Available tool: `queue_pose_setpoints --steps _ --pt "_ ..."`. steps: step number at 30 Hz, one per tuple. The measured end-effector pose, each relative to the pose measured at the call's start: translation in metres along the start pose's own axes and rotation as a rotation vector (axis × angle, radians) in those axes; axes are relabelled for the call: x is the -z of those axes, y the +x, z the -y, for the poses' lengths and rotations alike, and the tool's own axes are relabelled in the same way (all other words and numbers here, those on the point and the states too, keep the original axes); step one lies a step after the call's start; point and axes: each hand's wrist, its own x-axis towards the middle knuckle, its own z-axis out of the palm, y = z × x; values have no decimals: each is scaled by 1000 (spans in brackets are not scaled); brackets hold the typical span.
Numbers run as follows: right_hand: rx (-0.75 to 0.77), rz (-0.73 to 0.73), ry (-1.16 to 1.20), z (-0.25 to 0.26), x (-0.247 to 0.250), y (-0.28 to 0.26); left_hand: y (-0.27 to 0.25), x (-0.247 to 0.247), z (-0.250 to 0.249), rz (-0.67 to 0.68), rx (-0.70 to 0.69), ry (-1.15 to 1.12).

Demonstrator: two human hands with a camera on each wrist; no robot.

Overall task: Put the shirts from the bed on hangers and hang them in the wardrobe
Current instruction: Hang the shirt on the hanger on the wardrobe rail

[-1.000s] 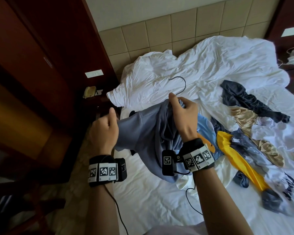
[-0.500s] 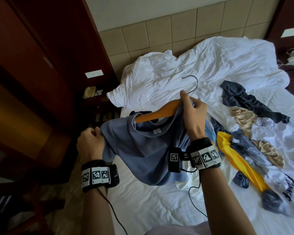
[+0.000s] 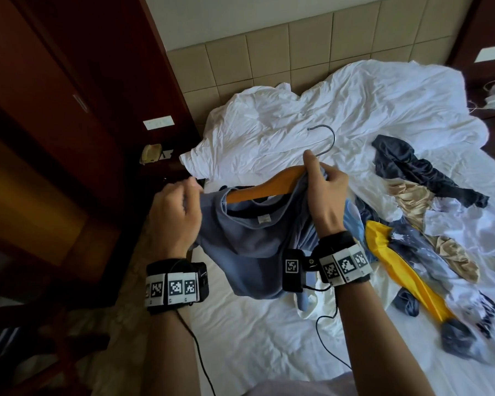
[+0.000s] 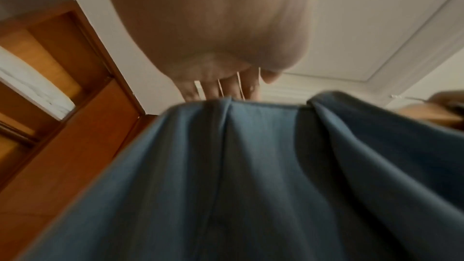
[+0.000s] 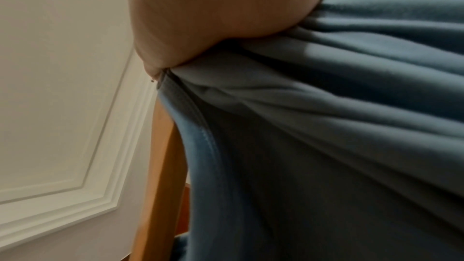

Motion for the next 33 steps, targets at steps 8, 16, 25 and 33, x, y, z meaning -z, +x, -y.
queue_pose_setpoints --steps 8,16,25,33 --pt "-48 -56 25 1 13 8 -15 -3 44 -29 459 37" --pt "4 26 2 3 3 -1 -9 11 18 -51 166 -88" --pt "40 68 -117 2 -27 -19 -13 -8 -42 108 -157 103" --pt "187 217 -182 7 -25 -22 -18 -10 -36 21 -6 131"
